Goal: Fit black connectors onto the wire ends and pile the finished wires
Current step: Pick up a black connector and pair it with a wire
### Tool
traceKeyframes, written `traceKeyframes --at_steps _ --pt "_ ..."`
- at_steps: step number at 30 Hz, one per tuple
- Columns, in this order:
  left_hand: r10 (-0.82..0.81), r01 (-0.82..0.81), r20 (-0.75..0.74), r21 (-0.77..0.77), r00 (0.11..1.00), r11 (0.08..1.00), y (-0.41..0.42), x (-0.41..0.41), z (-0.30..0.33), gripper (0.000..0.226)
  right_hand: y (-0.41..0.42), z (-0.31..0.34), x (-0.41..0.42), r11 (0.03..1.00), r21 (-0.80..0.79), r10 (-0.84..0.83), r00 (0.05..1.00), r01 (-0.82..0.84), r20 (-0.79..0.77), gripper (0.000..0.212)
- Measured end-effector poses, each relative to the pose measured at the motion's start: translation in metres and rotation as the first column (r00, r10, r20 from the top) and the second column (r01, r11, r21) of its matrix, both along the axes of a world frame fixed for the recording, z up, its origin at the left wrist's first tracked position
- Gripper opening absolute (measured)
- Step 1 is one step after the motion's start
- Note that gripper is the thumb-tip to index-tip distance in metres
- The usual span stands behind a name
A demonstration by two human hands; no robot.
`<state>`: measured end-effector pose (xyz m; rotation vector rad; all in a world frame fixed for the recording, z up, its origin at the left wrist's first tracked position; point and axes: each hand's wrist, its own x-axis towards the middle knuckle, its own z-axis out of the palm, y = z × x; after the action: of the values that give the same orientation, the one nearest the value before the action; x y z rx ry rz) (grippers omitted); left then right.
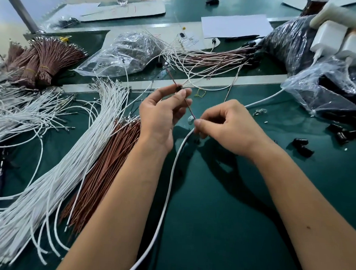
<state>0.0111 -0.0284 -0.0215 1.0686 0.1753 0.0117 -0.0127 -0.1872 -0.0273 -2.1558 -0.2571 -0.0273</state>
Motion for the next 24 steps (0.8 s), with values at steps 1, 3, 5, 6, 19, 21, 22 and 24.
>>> traceKeyframes --at_steps 1,3,5,6,19,21,22,24 --pt "-0.014 0.014 0.006 0.027 1.0 1.0 0.002 0.0 -0.002 0.014 -0.003 -0.001 -0.002 1.0 -0.021 0.021 1.0 -0.021 -0.012 0.026" --pt "-0.046 0.044 0.018 0.072 0.999 0.996 0.004 -0.002 -0.007 0.015 -0.004 -0.003 -0.002 1.0 0.031 0.0 1.0 0.0 0.009 0.029" --pt "-0.09 0.084 0.041 0.124 0.995 0.989 0.004 -0.005 -0.01 0.015 -0.002 -0.004 -0.001 0.99 0.123 -0.07 0.996 0.063 0.049 0.022" --pt "-0.112 0.103 0.052 0.139 0.992 0.985 0.003 -0.006 -0.011 0.015 -0.001 -0.005 -0.001 0.983 0.163 -0.093 0.995 0.083 0.049 0.016" --pt "-0.2 0.188 0.089 0.128 0.976 0.974 0.005 -0.006 -0.014 0.016 -0.009 -0.004 -0.008 0.987 0.13 0.113 0.982 -0.094 -0.151 0.013" --pt "-0.228 0.216 0.11 0.114 0.967 0.97 0.004 -0.006 -0.014 0.016 -0.005 -0.006 -0.007 0.977 0.213 0.061 0.987 -0.028 -0.151 0.017" --pt "-0.242 0.229 0.121 0.111 0.963 0.967 0.004 -0.006 -0.015 0.017 -0.004 -0.006 -0.007 0.968 0.252 0.037 0.988 0.002 -0.149 0.02" --pt "-0.258 0.245 0.134 0.104 0.957 0.964 0.003 -0.006 -0.015 0.017 -0.003 -0.005 -0.007 0.957 0.288 0.015 0.989 0.028 -0.147 0.021"
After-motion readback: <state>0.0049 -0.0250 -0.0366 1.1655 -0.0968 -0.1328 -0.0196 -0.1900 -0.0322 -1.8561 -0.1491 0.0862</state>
